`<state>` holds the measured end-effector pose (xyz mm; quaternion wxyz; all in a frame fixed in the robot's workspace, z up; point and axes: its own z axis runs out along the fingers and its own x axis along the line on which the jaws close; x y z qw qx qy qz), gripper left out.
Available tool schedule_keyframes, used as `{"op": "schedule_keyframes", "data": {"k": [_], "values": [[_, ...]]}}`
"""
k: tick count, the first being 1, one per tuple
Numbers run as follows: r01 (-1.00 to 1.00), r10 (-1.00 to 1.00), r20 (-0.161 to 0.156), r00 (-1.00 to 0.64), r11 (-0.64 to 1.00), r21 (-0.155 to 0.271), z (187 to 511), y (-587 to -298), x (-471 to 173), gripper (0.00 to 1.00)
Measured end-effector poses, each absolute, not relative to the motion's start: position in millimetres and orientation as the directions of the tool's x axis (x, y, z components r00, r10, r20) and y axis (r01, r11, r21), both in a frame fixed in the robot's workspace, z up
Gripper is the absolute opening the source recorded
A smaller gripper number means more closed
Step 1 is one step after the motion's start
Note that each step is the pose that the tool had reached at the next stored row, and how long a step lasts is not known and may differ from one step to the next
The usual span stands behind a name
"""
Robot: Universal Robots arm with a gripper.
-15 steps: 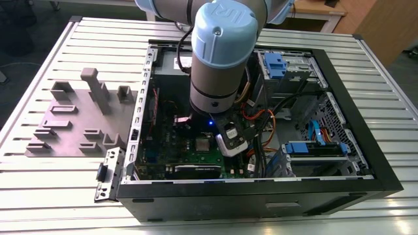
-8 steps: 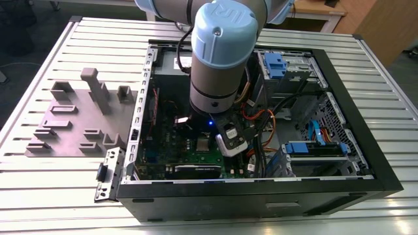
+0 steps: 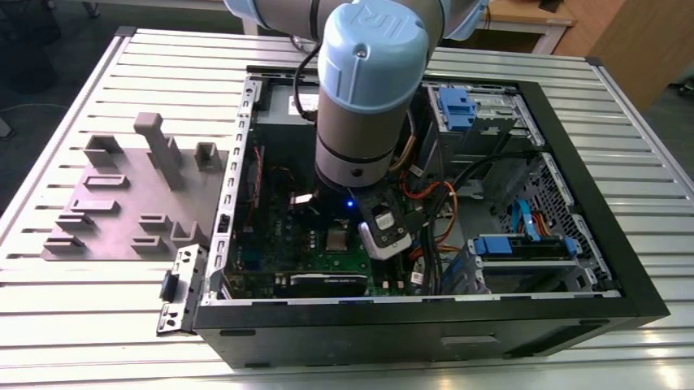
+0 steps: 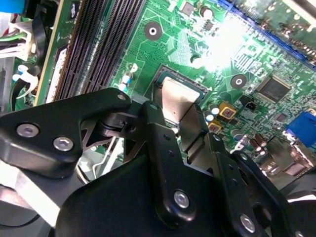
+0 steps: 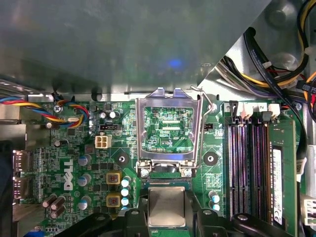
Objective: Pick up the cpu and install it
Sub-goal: 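Place the cpu into insertion slot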
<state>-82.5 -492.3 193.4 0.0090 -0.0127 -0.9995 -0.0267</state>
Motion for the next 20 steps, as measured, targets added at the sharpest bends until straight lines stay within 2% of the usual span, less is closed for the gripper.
{"op": "schedule_keyframes", "data": {"k": [20], "values": [[0.030,0.029,0.019,-0.999,0.997,0.069,191.3,-492.3,-82.6,0.39]]}}
